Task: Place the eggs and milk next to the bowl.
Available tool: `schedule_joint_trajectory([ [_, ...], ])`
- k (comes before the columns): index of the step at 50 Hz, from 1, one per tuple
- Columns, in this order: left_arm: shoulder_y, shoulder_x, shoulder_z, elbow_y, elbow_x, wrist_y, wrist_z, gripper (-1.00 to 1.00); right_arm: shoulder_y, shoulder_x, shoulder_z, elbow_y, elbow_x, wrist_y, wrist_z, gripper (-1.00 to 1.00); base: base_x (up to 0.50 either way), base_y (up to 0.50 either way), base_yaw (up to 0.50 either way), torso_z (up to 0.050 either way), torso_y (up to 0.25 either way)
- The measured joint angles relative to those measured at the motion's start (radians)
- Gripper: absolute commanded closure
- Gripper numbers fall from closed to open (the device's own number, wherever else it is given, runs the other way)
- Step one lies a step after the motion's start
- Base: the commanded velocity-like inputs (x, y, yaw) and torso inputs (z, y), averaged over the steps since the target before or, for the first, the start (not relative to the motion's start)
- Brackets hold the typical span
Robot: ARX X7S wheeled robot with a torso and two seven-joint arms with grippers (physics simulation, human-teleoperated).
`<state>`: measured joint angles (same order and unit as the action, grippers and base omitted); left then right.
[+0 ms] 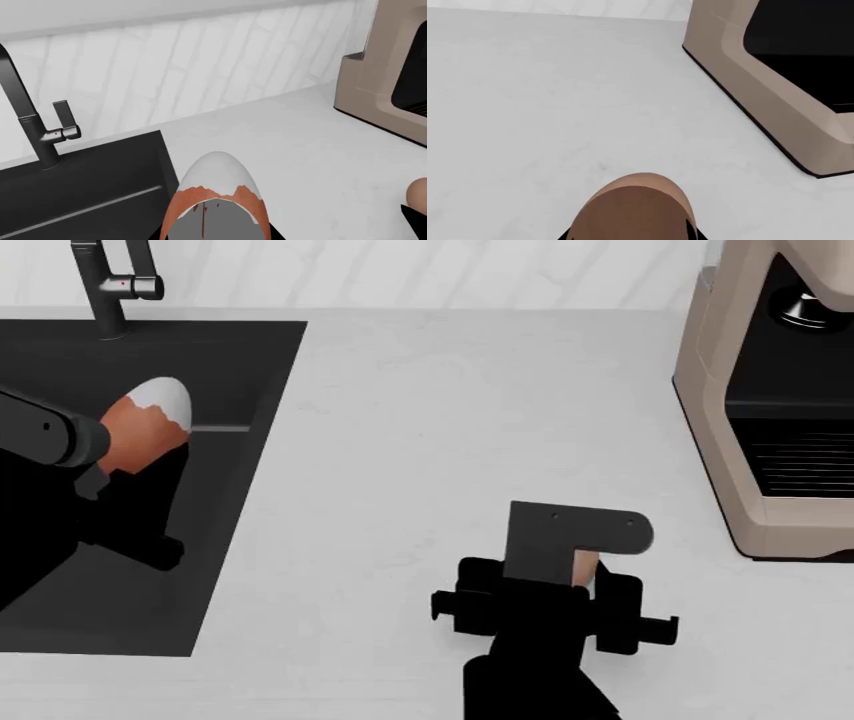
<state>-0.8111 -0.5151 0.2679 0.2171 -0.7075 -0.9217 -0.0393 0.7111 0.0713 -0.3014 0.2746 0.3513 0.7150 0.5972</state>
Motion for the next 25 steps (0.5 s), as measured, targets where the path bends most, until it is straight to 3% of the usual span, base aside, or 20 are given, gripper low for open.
schedule_joint_trajectory([
  [10, 0.006, -0.001, -0.001, -0.001, -0.002, 0.008, 0.001, 1.00, -0.001, 0.010, -0.014, -0.027, 0.017, 0.017, 0.015, 1.00, 0.00, 0.00, 0.00, 0.000, 0.000],
  [25, 0.073, 0.017, -0.053, 0.038, -0.030, 0.037, -0.040, 1.00, -0.009, 0.101, -0.055, -0.253, 0.048, 0.050, -0.033, 1.00, 0.00, 0.00, 0.00, 0.000, 0.000],
])
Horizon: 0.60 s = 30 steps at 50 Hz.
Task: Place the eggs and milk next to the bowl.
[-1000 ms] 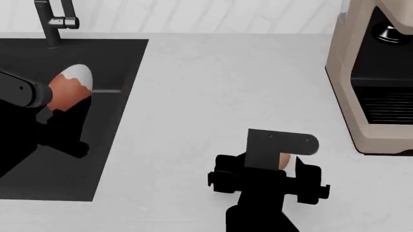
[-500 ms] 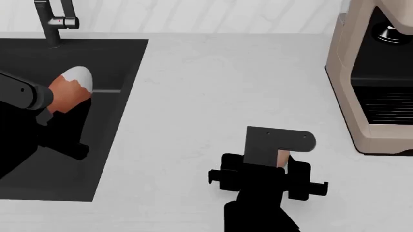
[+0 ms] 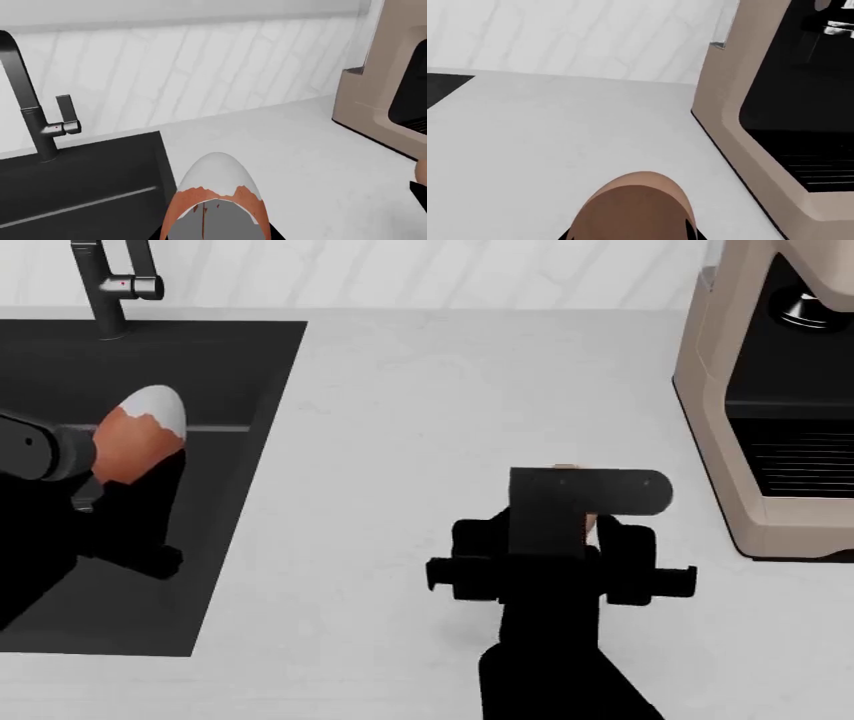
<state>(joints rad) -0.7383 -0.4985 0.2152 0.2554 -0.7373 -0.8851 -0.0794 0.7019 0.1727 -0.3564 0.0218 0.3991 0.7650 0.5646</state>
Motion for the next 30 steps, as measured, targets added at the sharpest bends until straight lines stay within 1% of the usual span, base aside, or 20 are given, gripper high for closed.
schedule_joint_trajectory([
  [14, 0.057, 0.031, -0.083, 0.086, -0.008, 0.048, -0.099, 1.00, 0.015, 0.121, -0.028, -0.197, 0.023, -0.013, -0.096, 1.00, 0.00, 0.00, 0.00, 0.000, 0.000],
  [30, 0.098, 0.058, -0.172, 0.181, -0.040, 0.073, -0.198, 1.00, 0.092, 0.226, -0.029, -0.305, 0.050, -0.034, -0.209, 1.00, 0.00, 0.00, 0.00, 0.000, 0.000],
])
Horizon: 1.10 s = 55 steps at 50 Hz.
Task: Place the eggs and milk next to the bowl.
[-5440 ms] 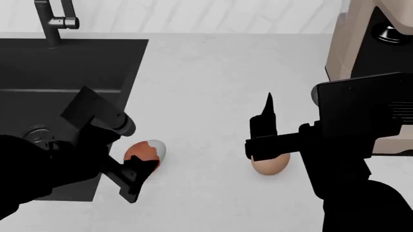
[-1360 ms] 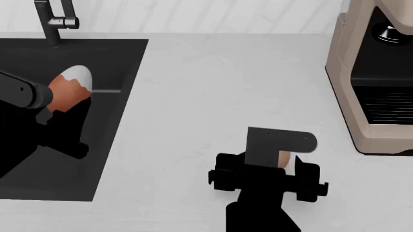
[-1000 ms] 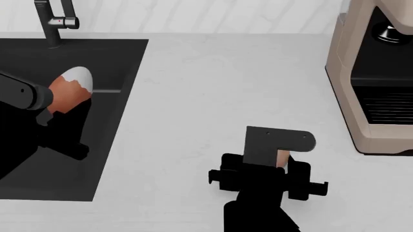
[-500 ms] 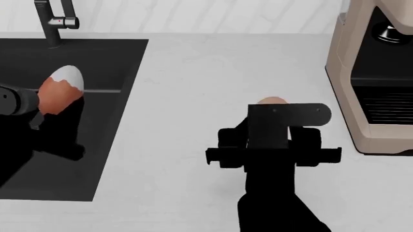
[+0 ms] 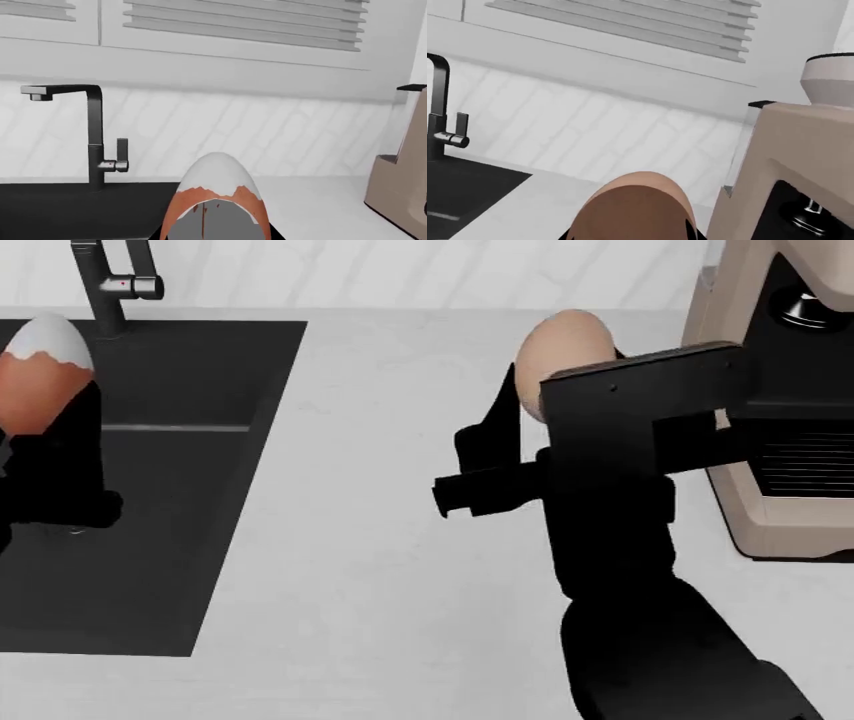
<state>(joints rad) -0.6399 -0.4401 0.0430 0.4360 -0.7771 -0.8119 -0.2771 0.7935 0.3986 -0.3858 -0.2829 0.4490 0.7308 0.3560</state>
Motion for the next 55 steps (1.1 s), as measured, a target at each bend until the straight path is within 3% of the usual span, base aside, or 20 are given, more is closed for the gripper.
schedule_joint_trajectory([
  [33, -0.028, -0.002, -0.025, 0.016, -0.016, 0.005, -0.036, 1.00, 0.056, 0.069, 0.047, -0.136, 0.035, 0.005, -0.027, 1.00, 0.00, 0.00, 0.00, 0.000, 0.000],
  [55, -0.021, -0.015, -0.027, 0.030, -0.025, 0.011, -0.036, 1.00, 0.035, 0.046, 0.061, -0.137, 0.069, -0.004, -0.022, 1.00, -0.40, 0.00, 0.00, 0.000, 0.000],
])
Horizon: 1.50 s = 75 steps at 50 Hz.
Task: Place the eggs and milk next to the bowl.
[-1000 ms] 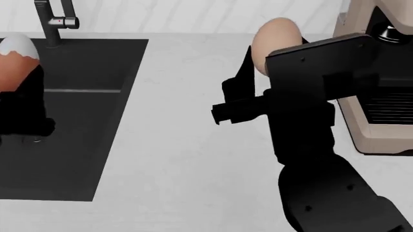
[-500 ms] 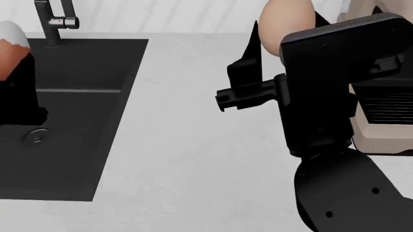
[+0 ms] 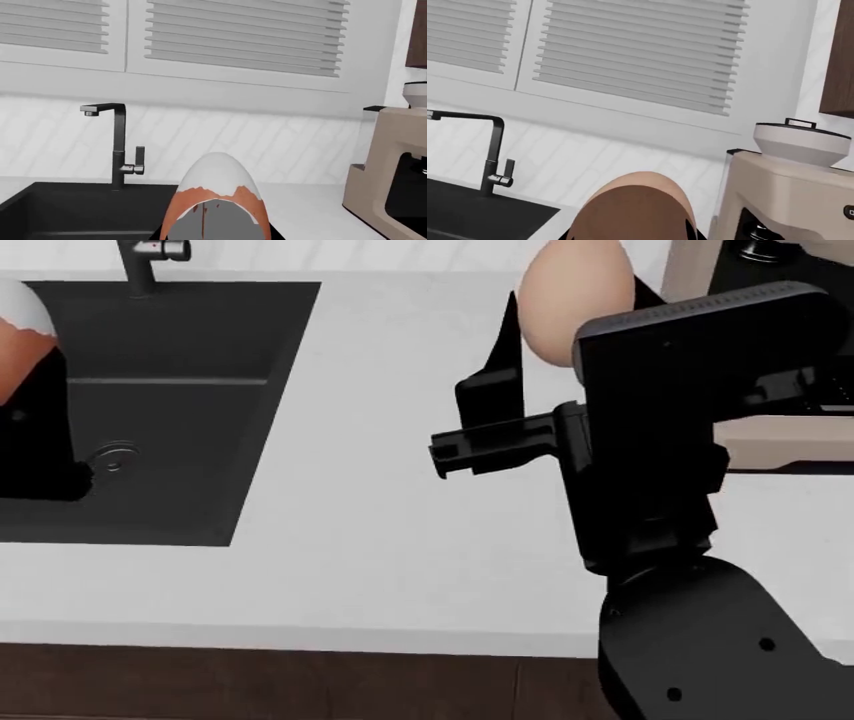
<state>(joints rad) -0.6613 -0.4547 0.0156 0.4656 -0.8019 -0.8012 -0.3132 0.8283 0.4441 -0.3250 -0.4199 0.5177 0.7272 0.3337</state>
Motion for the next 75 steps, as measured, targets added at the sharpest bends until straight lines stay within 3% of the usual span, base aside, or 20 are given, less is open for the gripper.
schedule_joint_trajectory([
  [75, 0.028, -0.019, -0.012, 0.027, -0.033, 0.014, -0.019, 1.00, -0.031, -0.008, 0.029, -0.040, 0.083, 0.029, 0.021, 1.00, 0.00, 0.48, 0.00, 0.000, 0.000],
])
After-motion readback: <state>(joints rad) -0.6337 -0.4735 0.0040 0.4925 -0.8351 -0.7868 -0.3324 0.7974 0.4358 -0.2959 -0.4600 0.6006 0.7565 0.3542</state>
